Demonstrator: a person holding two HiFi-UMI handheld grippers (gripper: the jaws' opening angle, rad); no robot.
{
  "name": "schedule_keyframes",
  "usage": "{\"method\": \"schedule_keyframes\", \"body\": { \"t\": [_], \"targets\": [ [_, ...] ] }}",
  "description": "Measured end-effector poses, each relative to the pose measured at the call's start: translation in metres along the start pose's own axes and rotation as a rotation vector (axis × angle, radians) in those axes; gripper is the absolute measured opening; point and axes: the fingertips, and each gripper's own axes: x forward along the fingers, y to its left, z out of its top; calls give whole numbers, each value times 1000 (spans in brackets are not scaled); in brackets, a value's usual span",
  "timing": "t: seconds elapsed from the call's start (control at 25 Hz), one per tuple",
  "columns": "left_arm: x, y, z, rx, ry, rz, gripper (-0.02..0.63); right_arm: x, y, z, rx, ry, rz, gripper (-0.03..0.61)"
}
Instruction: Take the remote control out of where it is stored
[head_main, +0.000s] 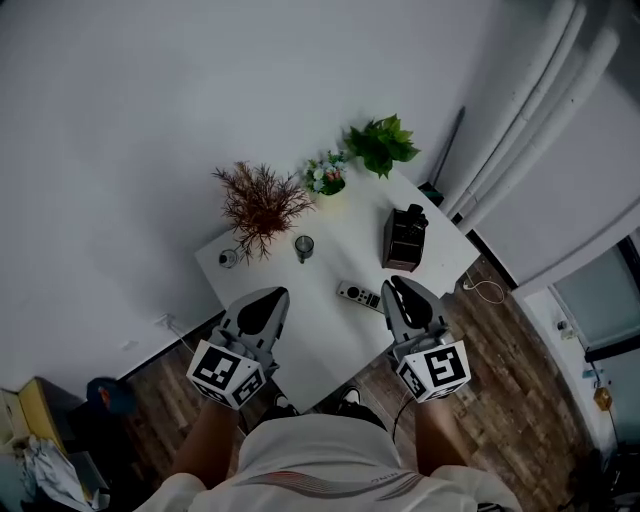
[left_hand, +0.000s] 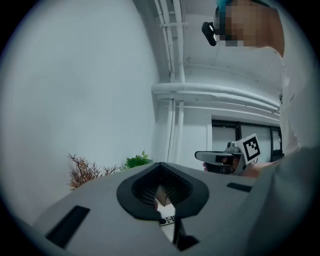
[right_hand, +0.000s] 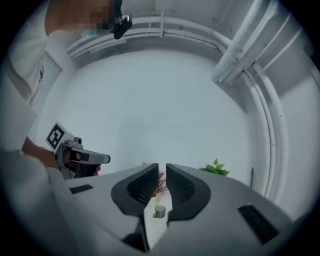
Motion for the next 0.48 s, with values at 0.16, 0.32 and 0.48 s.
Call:
{"method": "schedule_keyframes", "body": {
  "t": [0.16, 0.32, 0.48],
  "targets": [
    [-1, -9, 2, 24, 4, -19, 5, -11, -4, 1, 13, -12, -33, 54],
    [0, -13, 3, 30, -4, -20, 5, -14, -6, -3, 4, 1, -44, 54],
    [0, -10, 6, 10, -18, -11, 5, -15, -13, -5, 10, 13, -65, 54]
  ]
}}
